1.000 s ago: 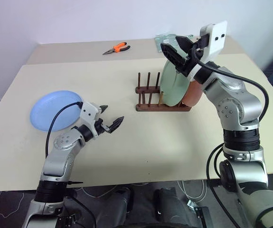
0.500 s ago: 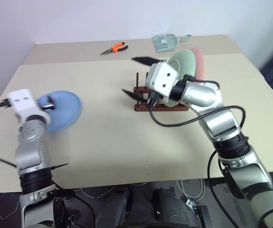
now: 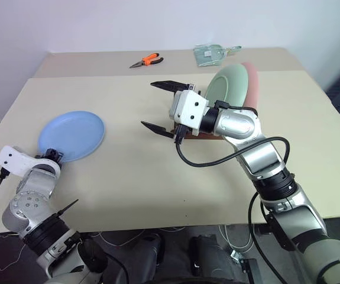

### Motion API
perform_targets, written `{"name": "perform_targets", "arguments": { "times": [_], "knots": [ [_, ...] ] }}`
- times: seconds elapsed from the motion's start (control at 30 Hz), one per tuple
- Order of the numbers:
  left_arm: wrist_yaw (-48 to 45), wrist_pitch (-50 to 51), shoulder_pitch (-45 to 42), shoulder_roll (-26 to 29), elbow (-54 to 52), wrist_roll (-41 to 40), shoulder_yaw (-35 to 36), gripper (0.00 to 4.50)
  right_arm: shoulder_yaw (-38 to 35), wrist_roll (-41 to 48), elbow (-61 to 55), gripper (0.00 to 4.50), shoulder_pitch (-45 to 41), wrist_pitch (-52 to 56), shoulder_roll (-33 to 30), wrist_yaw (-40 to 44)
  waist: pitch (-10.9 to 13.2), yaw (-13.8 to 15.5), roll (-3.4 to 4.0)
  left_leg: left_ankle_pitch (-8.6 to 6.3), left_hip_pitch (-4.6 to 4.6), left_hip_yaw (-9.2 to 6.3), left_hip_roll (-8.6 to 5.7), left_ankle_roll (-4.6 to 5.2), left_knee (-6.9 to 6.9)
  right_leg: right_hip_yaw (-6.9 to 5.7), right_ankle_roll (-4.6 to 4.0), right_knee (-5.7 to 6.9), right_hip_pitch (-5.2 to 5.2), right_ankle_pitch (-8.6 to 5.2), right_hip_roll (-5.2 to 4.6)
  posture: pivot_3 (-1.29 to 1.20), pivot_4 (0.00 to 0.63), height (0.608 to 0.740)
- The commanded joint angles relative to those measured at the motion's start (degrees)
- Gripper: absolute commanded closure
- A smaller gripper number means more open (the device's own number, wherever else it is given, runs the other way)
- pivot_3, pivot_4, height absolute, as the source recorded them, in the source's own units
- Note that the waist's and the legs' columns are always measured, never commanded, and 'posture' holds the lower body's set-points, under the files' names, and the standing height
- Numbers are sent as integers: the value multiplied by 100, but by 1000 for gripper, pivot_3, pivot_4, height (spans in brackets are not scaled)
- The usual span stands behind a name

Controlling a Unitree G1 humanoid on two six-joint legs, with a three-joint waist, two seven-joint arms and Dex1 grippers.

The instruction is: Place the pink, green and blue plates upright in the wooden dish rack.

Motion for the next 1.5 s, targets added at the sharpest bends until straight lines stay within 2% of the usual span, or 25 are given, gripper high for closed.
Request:
{"name": "perform_targets", "arguments": {
  "times": [0.03,0.23,0.43,0.53,0.7,0.8,1.03,1.07,1.1,1.13,1.27,1.3,1.4,1.5],
  "knots": [
    [-101,-15,-118,217,-40,-251,-184,4475,-199,40,-218,0,40,110,13,30,0,0,-1,0,0,0,0,0,0,0,0,0,0,0,0,0,150,727],
    [-1137,-462,-326,818,-640,-17,-1625,4475,-97,-285,-251,0,71,-171,-82,42,4,5,-8,2,0,2,-1,-3,-2,2,-3,-2,-1,1,0,0,150,727],
    [-1519,-9,-1231,1383,-1149,147,-3117,4475,213,-895,34,0,25,-903,-130,76,4,-7,-9,3,-1,4,-1,-6,-4,3,-2,-2,0,2,-1,0,150,727],
    [-1365,235,-1509,1318,-1225,41,-3211,4475,382,-1453,439,0,-78,-1288,-144,-134,4,-57,-8,6,2,10,0,-11,-9,9,-2,-2,-1,2,0,0,150,727],
    [-1316,544,-1744,1112,-1441,-263,-3236,4475,414,-1829,852,0,-101,-1536,-41,-334,5,-135,-9,17,3,10,4,-22,-21,13,-4,4,-10,1,6,0,150,727],
    [-1363,663,-1638,1120,-1473,-312,-3212,4500,384,-2068,1051,899,-146,-1575,-37,-498,6,-135,-9,18,3,11,4,-21,-21,14,-4,4,-9,1,5,0,150,727],
    [-1605,725,-1447,1177,-1506,-524,-3163,4500,355,-2366,1163,4457,-118,-1596,-46,-654,6,-130,-9,17,3,10,4,-24,-20,14,-5,3,-8,2,6,0,150,727],
    [-1641,642,-1440,1126,-1524,-616,-3092,4500,349,-2415,1151,4457,-114,-1614,-45,-688,6,-131,-9,16,3,10,4,-24,-20,13,-5,3,-8,2,6,0,150,727],
    [-1684,486,-1466,1072,-1559,-681,-3013,3828,341,-2454,1140,4500,-109,-1632,-38,-712,6,-129,-9,17,3,10,4,-25,-20,14,-5,4,-8,2,6,0,150,727],
    [-1717,280,-1518,1007,-1598,-738,-2916,3524,337,-2479,1133,4500,-105,-1655,-32,-725,6,-129,-9,16,3,10,4,-25,-20,13,-5,3,-8,2,6,0,150,727],
    [-1305,-1014,-2054,645,-1454,-992,-1994,1577,363,-2537,1099,4500,-86,-1806,-21,-790,12,-116,-20,16,2,8,4,-25,-15,10,-6,1,-5,2,6,0,150,727],
    [-1193,-1226,-2090,703,-1349,-868,-1859,1577,364,-2548,1104,4500,-86,-1846,-12,-815,12,-122,-20,17,2,8,4,-26,-15,10,-6,2,-6,3,5,0,150,727],
    [-1295,-1734,-1695,1321,-991,-111,-1721,1577,202,-2380,1050,4500,-78,-1966,129,-1011,10,-169,-16,18,12,15,5,-29,-28,19,-7,2,-8,2,5,0,150,727],
    [-1763,-2297,-768,1975,-711,837,-2147,1577,-270,-1663,791,4500,-47,-1698,489,-1142,10,-157,-17,31,46,31,6,-29,-73,46,-15,3,-5,0,9,0,150,727]
  ]
}}
